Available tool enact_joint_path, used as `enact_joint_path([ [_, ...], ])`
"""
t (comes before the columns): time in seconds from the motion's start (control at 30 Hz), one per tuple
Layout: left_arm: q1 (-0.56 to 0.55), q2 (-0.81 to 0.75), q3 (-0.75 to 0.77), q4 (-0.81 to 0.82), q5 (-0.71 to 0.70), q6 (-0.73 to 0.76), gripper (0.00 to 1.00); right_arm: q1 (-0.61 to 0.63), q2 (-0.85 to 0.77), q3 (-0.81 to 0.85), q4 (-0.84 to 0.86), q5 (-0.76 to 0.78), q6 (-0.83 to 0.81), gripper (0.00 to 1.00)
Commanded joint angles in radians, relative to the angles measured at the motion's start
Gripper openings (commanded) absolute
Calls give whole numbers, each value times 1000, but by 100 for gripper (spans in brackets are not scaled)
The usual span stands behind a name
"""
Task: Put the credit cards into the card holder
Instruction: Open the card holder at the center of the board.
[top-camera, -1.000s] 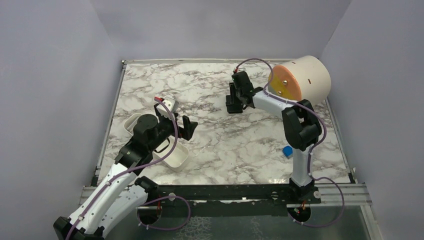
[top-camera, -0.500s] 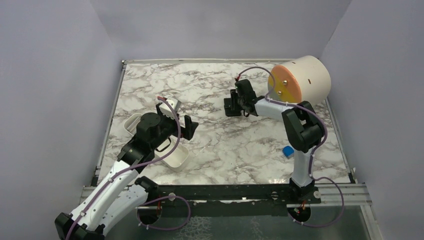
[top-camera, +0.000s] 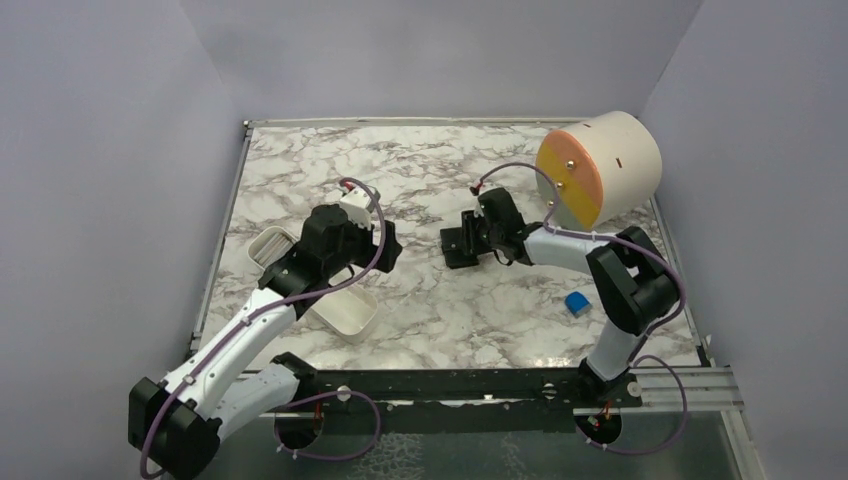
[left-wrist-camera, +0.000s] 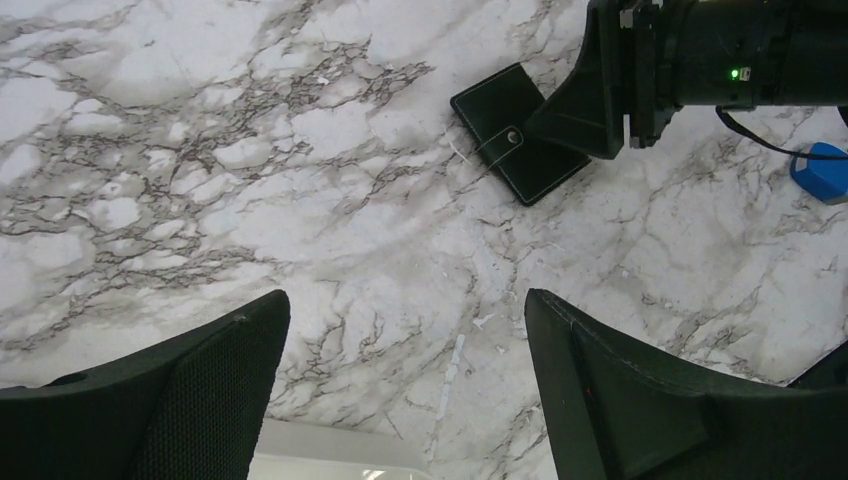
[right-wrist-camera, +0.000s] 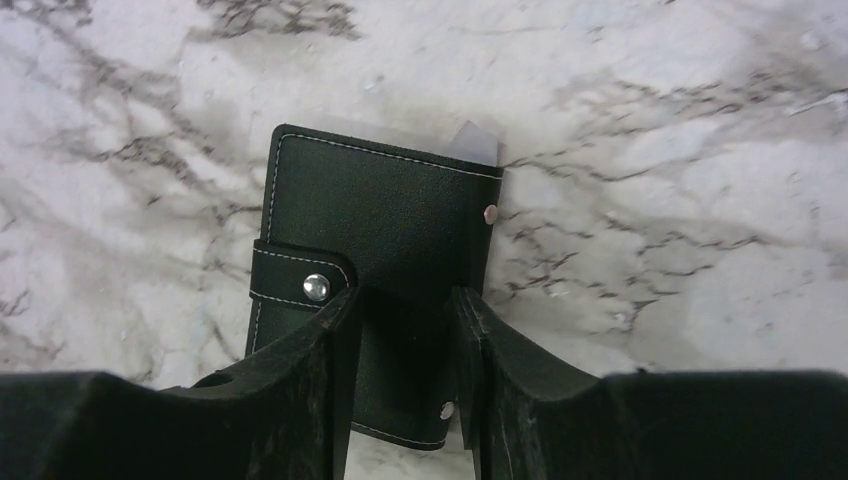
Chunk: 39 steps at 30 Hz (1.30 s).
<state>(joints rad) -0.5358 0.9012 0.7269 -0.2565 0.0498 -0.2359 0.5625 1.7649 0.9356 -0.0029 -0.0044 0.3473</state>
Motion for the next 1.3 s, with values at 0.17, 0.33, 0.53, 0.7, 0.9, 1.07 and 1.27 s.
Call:
enact_joint_path([
  [0.17,5,178,107,-30,210,-128,77,80,-125,-147,-136,-131,86,38],
  [0.33,-6,287,132,-30,338,-135,69,80,-238,-180,-154,-113,137,38],
  [0.53,-57,426,165,-29,345,-177,59,80,-288,-222,-100,-80,209,38],
  [0.7,-90,526,167,1,338,-234,49,79,-232,-213,-86,-103,215,39],
  [0.9,-112,632,142,95,373,-300,33,80,-182,-225,-34,-118,235,39],
  [1.07,-117,692,128,158,388,-322,26,79,-170,-257,16,-151,257,39],
  [1.27,-117,733,123,168,373,-316,24,79,-223,-287,59,-162,257,20],
])
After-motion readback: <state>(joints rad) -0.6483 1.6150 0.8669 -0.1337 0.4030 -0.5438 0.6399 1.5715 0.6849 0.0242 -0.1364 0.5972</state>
